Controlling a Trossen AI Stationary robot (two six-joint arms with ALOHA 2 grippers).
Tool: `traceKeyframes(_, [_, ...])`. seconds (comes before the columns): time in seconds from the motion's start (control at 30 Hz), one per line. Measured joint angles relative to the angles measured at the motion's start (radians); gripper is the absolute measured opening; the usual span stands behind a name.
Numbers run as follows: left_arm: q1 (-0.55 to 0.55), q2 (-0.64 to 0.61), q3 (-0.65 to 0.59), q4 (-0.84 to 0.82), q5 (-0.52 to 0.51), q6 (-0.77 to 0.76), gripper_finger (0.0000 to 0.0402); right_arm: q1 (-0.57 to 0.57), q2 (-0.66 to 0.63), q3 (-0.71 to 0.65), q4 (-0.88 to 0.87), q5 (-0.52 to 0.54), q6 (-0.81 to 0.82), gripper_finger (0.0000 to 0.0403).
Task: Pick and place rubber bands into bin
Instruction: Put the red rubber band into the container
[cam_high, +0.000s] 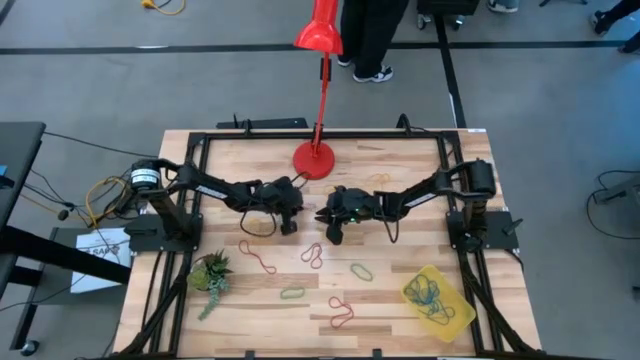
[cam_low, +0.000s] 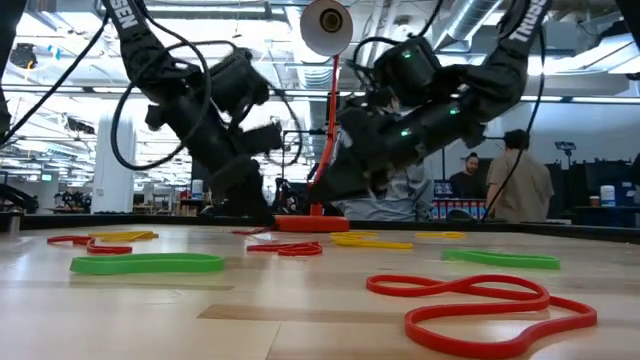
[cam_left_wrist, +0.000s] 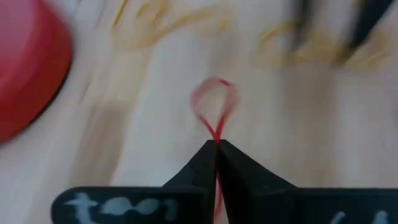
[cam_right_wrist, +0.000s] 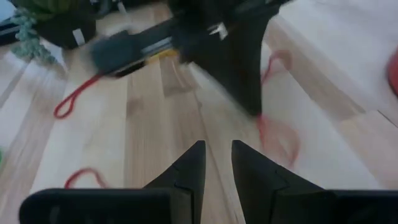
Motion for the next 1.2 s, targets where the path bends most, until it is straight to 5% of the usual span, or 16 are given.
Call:
traceKeyframes(0.43, [-0.141,-0.001,0.031,0.056,-0.097,-0.001,0.0,0.001,0.063,0.056,-0.019,-0.001,-0.053,0.0072])
traceKeyframes(1.2, [-0.182,-0.043,0.044,-0.064,-0.165,-0.035,0.0,0.003,0.063,0.056,-0.06,-0.01,-0.103,0.0049])
